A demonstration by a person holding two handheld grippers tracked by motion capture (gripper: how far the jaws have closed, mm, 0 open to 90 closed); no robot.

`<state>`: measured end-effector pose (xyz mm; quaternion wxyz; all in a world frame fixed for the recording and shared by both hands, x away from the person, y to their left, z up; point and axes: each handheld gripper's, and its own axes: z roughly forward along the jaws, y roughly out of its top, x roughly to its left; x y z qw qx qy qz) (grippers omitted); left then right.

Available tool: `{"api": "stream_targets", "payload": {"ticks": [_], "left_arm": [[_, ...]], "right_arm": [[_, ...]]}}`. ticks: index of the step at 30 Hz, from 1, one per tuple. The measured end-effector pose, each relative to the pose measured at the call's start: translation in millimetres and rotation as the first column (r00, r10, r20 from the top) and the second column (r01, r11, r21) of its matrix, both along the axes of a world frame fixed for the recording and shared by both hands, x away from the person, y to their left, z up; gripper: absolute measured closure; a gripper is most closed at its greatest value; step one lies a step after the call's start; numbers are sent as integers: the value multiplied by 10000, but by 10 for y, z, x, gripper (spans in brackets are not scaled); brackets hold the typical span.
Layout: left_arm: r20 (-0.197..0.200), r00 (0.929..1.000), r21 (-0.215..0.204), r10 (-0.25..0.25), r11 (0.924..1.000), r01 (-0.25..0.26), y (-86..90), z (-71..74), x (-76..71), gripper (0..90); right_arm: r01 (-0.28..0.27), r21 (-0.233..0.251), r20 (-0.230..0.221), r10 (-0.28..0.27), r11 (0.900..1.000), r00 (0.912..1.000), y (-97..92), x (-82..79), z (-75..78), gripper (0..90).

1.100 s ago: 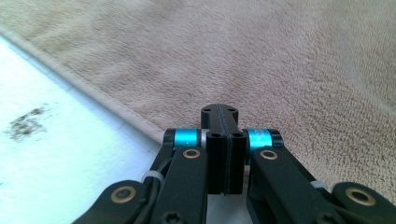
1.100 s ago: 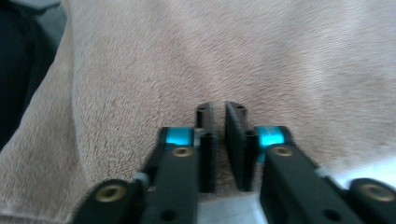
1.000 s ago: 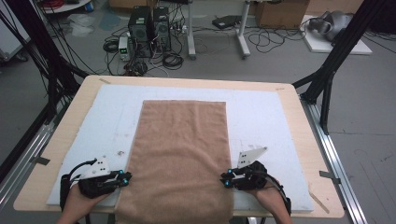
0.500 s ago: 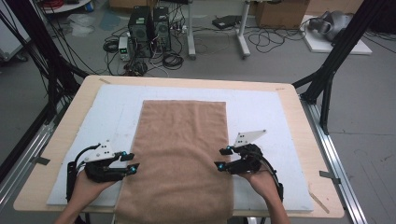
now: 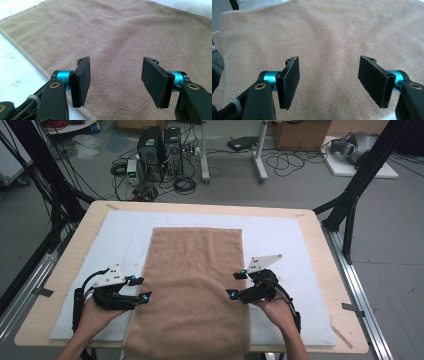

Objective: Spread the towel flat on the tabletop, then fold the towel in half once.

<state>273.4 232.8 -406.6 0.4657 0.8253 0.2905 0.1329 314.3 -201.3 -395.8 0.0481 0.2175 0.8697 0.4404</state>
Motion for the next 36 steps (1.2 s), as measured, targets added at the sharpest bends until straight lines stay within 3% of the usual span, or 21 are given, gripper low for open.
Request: {"api": "stream_targets", "payload": {"ticks": [14,18,25,31,36], "left_arm": [[-120,9997,-169,190,9997,-192,24,5,92,397],[-44,9997,0,245,9997,-245,6,52,150,398],[188,9988,157,461,9988,-464,-19,232,349,404],[358,9974,287,618,9976,-628,-78,415,554,405],[326,9960,-146,831,9965,-826,-64,485,783,439]], "right_arm": [[146,-35,152,-145,9999,9998,-15,27,7,308],[198,-134,154,-196,9997,9997,-18,54,36,306],[460,-218,521,-448,9987,9976,-80,181,204,306],[848,-125,669,-838,9963,9942,-132,388,409,306],[969,-73,982,-958,9953,9906,-106,554,549,313]]}}
